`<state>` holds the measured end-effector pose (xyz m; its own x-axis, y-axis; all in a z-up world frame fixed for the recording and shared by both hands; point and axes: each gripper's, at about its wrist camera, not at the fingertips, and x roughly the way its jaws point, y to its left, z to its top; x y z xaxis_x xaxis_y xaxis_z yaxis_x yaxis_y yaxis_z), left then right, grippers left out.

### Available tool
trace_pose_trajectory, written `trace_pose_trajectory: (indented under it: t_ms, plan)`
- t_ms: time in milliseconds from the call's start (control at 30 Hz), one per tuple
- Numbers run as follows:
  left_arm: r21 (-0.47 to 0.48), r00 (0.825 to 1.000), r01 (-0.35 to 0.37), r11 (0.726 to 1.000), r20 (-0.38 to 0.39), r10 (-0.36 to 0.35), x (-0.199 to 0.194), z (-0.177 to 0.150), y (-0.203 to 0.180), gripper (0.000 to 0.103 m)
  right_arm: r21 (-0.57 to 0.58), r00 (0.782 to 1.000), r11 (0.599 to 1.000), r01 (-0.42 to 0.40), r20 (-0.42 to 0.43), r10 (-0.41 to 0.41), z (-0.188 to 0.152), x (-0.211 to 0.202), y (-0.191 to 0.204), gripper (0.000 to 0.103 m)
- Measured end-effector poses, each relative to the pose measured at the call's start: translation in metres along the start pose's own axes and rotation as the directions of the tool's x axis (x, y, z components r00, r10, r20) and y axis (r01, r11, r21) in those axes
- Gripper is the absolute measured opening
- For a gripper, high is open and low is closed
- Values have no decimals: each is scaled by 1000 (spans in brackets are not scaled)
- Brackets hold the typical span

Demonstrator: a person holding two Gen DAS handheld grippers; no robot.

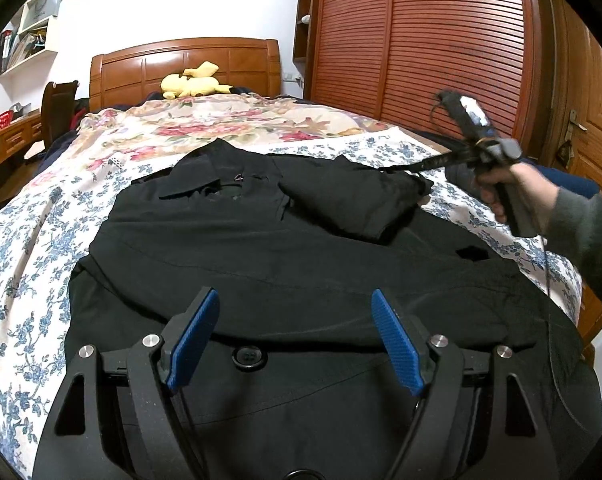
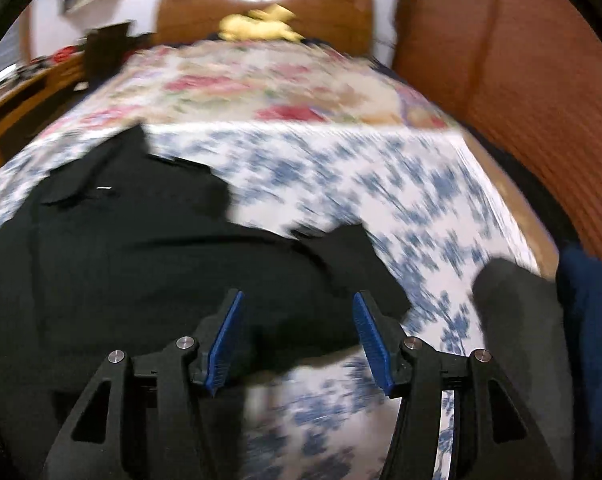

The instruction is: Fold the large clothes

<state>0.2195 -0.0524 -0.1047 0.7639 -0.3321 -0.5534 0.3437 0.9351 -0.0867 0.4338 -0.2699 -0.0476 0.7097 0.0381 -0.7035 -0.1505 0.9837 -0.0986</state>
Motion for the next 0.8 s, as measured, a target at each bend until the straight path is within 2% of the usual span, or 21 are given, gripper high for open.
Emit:
trace_pose_trajectory:
  t_ms: [100, 200, 300, 433, 533, 633, 700, 800]
  plan:
    - [1, 1000, 2, 1000, -4, -2, 1, 0, 0, 79, 79, 997, 997, 17, -74, -11, 1, 33, -17, 58]
    - [2, 1000, 2, 1000, -8, -1, 1, 0, 0, 79, 163, 989, 987, -14, -143, 37, -2, 64, -30, 58]
    - [2, 1000, 1, 1000, -10, -1, 2, 0, 0, 79, 187, 990, 982, -19, -132, 45, -2, 73, -27, 58]
    - [1, 1000, -2, 1000, -11, 2, 2, -1, 0, 79, 72, 994, 997, -28, -104, 36, 0, 72, 0, 13]
    - [3, 1000, -12, 1000, -6, 12, 0, 0, 0, 79, 24, 999, 999, -39, -14, 40, 5, 48, 15, 10]
    - [3, 1000, -24, 1000, 2, 24, -6, 0, 0, 79, -11, 992, 997, -76, 100, 77, 11, 5, 33, 10]
    - [0, 999, -31, 1000, 8, 31, -11, -2, 1, 79, -56, 981, 993, -105, 158, 112, 12, -26, 49, 10]
    - [-1, 998, -52, 999, 18, 52, -23, -4, 3, 79, -157, 950, 974, -162, 241, 197, 10, -77, 84, 10]
